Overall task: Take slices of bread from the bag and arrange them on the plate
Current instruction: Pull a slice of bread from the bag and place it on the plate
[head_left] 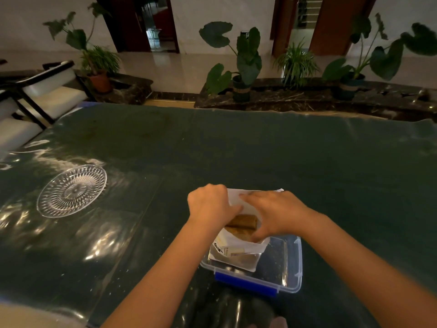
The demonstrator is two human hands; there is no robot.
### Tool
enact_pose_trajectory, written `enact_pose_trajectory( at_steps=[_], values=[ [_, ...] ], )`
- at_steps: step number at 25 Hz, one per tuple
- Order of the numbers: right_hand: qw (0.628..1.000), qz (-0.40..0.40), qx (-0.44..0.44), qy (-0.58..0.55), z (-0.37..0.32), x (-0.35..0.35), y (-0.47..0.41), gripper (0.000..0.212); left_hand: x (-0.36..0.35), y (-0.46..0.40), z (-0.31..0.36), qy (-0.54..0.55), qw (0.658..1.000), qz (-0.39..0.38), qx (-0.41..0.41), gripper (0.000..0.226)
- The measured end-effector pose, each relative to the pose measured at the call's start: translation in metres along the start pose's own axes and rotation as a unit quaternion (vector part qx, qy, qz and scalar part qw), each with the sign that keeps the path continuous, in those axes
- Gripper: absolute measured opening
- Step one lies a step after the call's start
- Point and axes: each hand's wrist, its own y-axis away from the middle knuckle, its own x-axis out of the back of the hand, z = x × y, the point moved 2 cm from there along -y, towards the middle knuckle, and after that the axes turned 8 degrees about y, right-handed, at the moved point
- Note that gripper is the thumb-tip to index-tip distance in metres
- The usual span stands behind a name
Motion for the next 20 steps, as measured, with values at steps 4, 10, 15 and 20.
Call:
enact_pose_trajectory(
  at_steps=[4, 10, 15, 20],
  values=[
    [1.0, -0.005, 0.0, -0.002, -0.002, -0.001, 0.008, 0.101, -0.002, -0.001, -0.029, 0.094, 0.995, 0.017, 0.032, 0.013],
    [0.999, -0.042, 0.003, -0.014, -0.007, 0.004, 0.013, 0.09, -0.009, 0.011, -0.049, 0.296, 0.955, -0.001, 0.034, 0.022],
    [0.984, -0.154, -0.054, -0.065, -0.033, 0.0, -0.039, 0.021, -0.016, 0.006, -0.045, 0.281, 0.959, 0.024, 0.009, 0.027],
    [0.949, -0.269, -0.138, -0.091, -0.033, -0.028, -0.068, 0.041, -0.016, 0.005, -0.051, 0.279, 0.96, 0.016, 0.022, 0.021]
  ],
)
